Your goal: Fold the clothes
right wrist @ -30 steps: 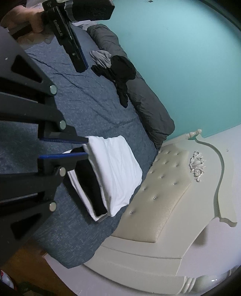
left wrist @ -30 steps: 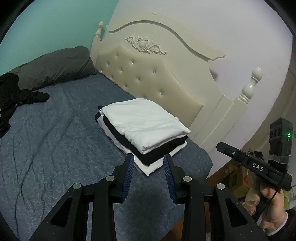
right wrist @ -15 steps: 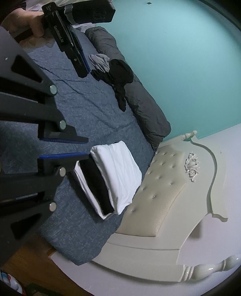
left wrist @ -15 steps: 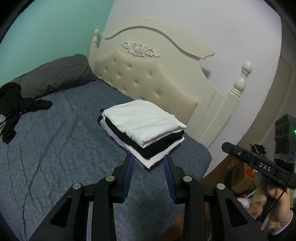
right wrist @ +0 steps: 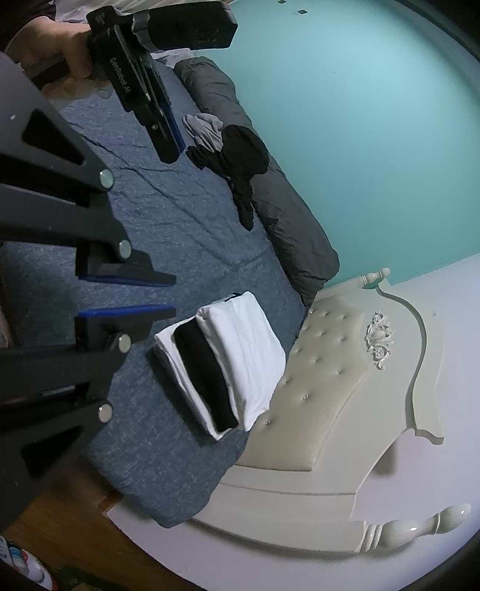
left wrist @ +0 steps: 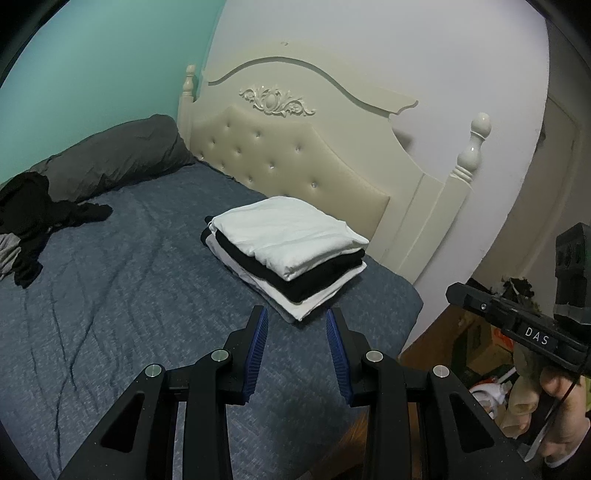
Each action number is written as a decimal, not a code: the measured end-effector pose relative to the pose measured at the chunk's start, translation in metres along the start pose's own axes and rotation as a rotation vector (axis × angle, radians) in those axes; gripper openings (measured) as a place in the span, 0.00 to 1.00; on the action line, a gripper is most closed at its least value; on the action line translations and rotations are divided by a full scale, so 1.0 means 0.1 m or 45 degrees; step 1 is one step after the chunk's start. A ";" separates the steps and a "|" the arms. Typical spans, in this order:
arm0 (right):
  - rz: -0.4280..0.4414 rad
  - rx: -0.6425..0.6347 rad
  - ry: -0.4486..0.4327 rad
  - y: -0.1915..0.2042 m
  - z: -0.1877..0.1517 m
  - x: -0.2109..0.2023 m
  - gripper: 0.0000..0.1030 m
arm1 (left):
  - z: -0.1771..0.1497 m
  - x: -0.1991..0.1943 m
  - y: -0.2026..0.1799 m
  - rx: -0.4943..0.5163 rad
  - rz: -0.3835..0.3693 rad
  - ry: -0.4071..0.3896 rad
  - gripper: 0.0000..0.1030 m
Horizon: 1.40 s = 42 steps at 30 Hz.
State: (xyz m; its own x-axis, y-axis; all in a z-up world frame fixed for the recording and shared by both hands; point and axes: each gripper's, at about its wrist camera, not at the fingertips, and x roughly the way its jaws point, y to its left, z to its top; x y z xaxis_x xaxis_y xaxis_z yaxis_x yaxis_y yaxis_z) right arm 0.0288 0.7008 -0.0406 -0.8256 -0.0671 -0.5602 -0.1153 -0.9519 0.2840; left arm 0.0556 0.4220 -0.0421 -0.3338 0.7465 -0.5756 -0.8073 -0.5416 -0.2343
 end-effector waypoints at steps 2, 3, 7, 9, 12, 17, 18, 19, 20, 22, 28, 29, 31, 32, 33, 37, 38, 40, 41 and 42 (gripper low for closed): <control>-0.007 0.000 -0.003 0.01 -0.04 -0.03 0.09 | -0.03 -0.03 -0.01 0.007 -0.001 0.000 0.35; -0.012 0.000 -0.005 0.02 -0.06 -0.04 0.09 | -0.04 -0.04 -0.02 0.011 -0.001 0.000 0.35; -0.026 -0.006 -0.013 0.03 -0.13 -0.09 0.09 | -0.09 -0.08 -0.03 0.024 -0.007 0.000 0.35; -0.033 -0.010 -0.017 0.04 -0.16 -0.11 0.09 | -0.11 -0.10 -0.05 0.031 -0.012 0.001 0.35; -0.042 -0.012 -0.020 0.05 -0.20 -0.14 0.09 | -0.14 -0.11 -0.06 0.038 -0.016 0.003 0.35; -0.048 -0.016 -0.023 0.06 -0.25 -0.17 0.09 | -0.18 -0.13 -0.07 0.042 -0.019 0.007 0.35; -0.049 -0.017 -0.024 0.07 -0.26 -0.17 0.09 | -0.19 -0.14 -0.07 0.043 -0.019 0.008 0.35; -0.050 -0.018 -0.024 0.07 -0.27 -0.18 0.09 | -0.20 -0.14 -0.07 0.046 -0.018 0.008 0.35; -0.051 -0.019 -0.024 0.08 -0.28 -0.18 0.09 | -0.21 -0.15 -0.07 0.049 -0.017 0.008 0.35; -0.054 -0.021 -0.025 0.08 -0.30 -0.19 0.09 | -0.22 -0.15 -0.07 0.050 -0.018 0.008 0.35; -0.061 -0.026 -0.027 0.11 -0.35 -0.22 0.09 | -0.27 -0.17 -0.08 0.056 -0.011 0.012 0.35; -0.062 -0.027 -0.027 0.12 -0.36 -0.22 0.09 | -0.28 -0.18 -0.07 0.057 -0.010 0.012 0.35; -0.064 -0.029 -0.028 0.13 -0.38 -0.23 0.09 | -0.30 -0.19 -0.07 0.061 -0.006 0.012 0.35; -0.065 -0.030 -0.028 0.13 -0.39 -0.24 0.09 | -0.31 -0.20 -0.07 0.063 -0.004 0.012 0.35; -0.067 -0.031 -0.028 0.14 -0.40 -0.24 0.09 | -0.32 -0.21 -0.07 0.063 -0.004 0.011 0.35; -0.068 -0.030 -0.026 0.14 -0.43 -0.25 0.09 | -0.35 -0.24 -0.07 0.069 0.002 0.009 0.37; -0.068 -0.029 -0.025 0.14 -0.44 -0.25 0.09 | -0.35 -0.25 -0.07 0.071 0.004 0.009 0.37; -0.071 -0.026 -0.024 0.14 -0.46 -0.26 0.09 | -0.36 -0.27 -0.07 0.075 0.011 0.005 0.43; -0.072 -0.027 -0.024 0.15 -0.46 -0.26 0.10 | -0.37 -0.28 -0.06 0.077 0.015 0.002 0.45; -0.074 -0.027 -0.023 0.15 -0.47 -0.26 0.10 | -0.37 -0.29 -0.06 0.077 0.017 0.000 0.48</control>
